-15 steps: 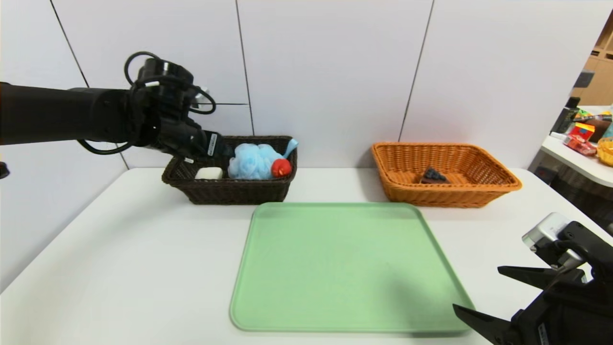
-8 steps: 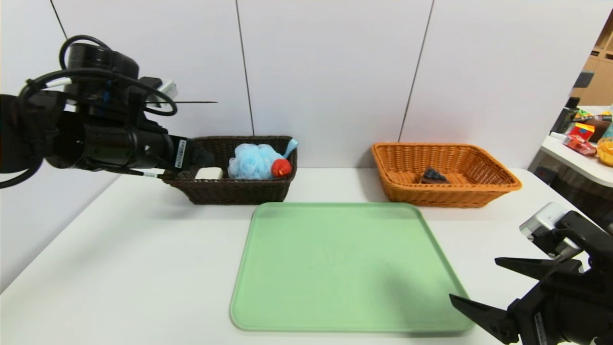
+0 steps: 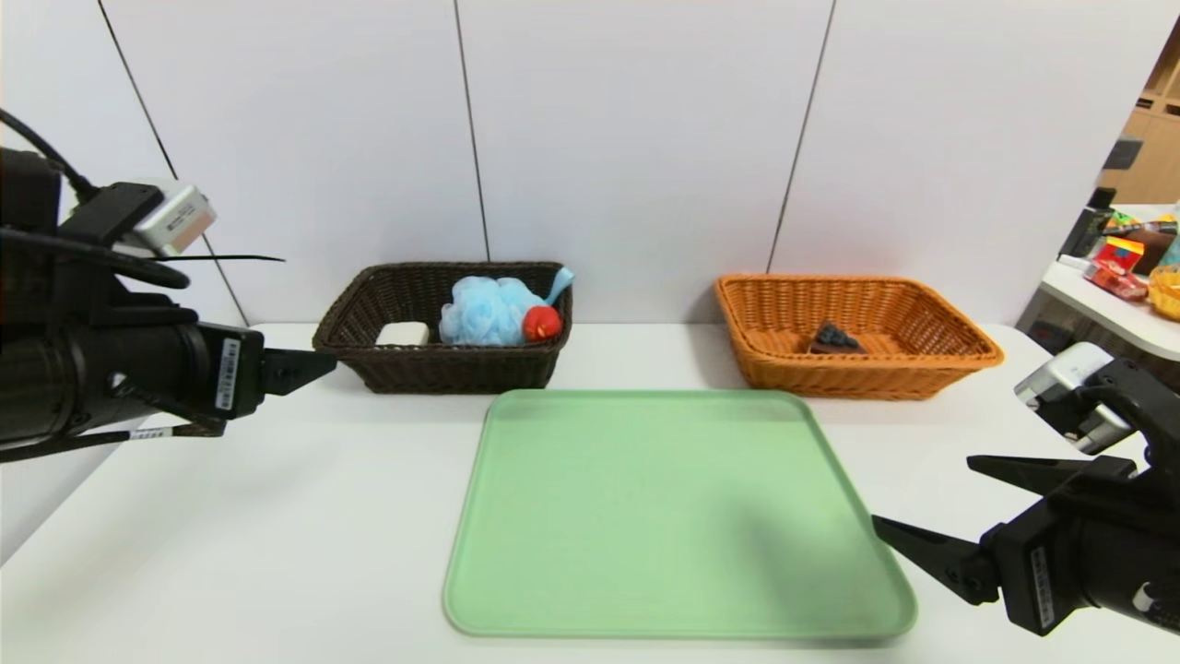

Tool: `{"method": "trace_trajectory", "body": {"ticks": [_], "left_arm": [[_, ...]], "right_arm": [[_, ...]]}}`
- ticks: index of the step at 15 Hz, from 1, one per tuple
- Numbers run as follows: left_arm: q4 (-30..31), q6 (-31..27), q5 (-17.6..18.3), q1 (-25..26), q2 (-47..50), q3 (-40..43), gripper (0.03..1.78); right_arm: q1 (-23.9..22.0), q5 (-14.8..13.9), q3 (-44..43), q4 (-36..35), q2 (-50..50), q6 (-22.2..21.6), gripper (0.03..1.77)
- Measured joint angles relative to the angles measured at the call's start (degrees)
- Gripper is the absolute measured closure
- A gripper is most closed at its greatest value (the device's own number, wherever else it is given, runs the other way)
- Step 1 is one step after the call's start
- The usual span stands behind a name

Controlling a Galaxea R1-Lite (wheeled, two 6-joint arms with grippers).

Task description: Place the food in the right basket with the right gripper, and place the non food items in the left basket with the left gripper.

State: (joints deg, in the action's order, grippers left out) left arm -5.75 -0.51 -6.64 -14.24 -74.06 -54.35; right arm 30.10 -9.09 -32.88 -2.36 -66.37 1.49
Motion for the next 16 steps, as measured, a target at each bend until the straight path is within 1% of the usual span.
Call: {"method": "trace_trajectory", "body": {"ticks": [2, 5, 7, 9, 12, 14, 16], "left_arm": [[0.0, 1.37, -1.48, 0.05, 3.97, 3.94, 0.13], [-0.02, 3.68, -2.54, 0.07, 9.46, 8.46, 0.12], [-0.02, 5.36, -4.22, 0.1, 12.37, 11.15, 0.12], [-0.05, 5.99, -5.07, 0.1, 15.15, 14.13, 0.12], [-0.02, 9.85, -5.36, 0.55, 18.6, 17.52, 0.12], [-0.02, 10.07, -5.25, 1.65, 20.2, 18.99, 0.12], [0.28, 10.09, -5.03, 4.22, 21.64, 19.87, 0.12]], "right_arm": [[-2.01, -1.68, -0.33, 0.0, 0.09, -0.11, 0.1], [-4.0, -5.57, 0.06, 0.02, 0.79, -0.33, 0.1], [-5.0, -7.46, 0.46, 0.05, 1.54, -0.5, 0.1], [-5.72, -10.93, 0.88, 0.02, 2.65, -0.44, 0.1], [-9.79, -11.65, 1.62, 0.02, 4.73, -0.09, 0.1], [-12.91, -11.69, 2.07, 0.0, 6.36, 0.07, 0.1], [-15.64, -11.48, 2.32, -0.38, 7.79, -0.12, 0.1]]}}
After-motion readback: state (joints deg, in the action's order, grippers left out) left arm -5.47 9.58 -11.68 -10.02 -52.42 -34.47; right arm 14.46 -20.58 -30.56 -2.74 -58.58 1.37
